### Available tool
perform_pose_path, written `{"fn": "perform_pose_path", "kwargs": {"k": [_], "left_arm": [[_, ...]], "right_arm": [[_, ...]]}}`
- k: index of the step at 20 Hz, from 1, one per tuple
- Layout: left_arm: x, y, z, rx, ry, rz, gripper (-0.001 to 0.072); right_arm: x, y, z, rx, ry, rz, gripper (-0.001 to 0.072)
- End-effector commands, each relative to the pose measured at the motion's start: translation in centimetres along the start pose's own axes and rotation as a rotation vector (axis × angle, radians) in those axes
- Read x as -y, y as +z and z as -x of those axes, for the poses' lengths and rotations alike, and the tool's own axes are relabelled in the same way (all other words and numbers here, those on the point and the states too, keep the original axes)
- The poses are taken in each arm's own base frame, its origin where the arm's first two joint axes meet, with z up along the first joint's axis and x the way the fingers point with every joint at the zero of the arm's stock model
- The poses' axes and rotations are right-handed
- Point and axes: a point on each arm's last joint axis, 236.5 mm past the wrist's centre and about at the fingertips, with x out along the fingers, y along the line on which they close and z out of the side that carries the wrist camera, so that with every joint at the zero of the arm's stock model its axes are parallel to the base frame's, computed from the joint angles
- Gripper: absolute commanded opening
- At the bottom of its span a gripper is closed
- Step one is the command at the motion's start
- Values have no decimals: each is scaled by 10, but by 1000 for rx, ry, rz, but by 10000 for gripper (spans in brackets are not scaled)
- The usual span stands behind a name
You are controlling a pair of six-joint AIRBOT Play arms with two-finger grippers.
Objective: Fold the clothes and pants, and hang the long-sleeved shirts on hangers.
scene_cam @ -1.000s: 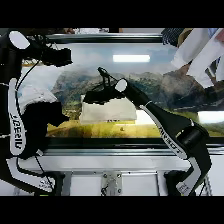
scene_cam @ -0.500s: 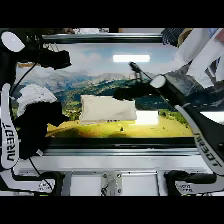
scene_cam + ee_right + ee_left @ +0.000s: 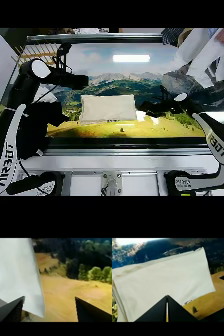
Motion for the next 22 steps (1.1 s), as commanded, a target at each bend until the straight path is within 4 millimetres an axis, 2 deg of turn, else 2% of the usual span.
{"fn": "perform_pose_path", "kwargs": {"k": [1,7,8,10,11,12,13,15,16,17,18,20,22], "left_arm": [[7,-15,-10,-30,-9,-6,15],[7,-15,-10,-31,-10,-5,15],[7,-16,-10,-32,-11,-4,15],[8,-17,-10,-39,-14,-2,15],[8,-19,-10,-47,-15,-2,15],[8,-21,-10,-55,-15,-3,15],[8,-22,-10,-61,-15,-3,15],[9,-26,-9,-77,-16,-3,15],[9,-28,-9,-84,-17,-3,15],[9,-28,-9,-84,-17,-3,15],[9,-28,-9,-83,-17,-3,15],[9,-28,-9,-83,-18,-2,15],[9,-27,-9,-82,-17,-2,15]], "right_arm": [[-25,8,-32,1,132,-26,717],[-86,12,-83,-58,200,85,715],[-94,13,-88,-60,208,104,616],[-105,19,-88,-48,220,160,199],[-110,22,-85,-39,227,194,43],[-112,28,-80,-26,230,214,10],[-112,38,-70,-2,222,231,10],[-103,66,-35,81,191,253,9],[-91,84,-11,134,159,250,9],[-70,103,20,192,107,230,9],[-44,119,51,248,45,199,9],[21,144,124,369,-108,107,9],[84,152,198,485,-247,-8,9]]}}
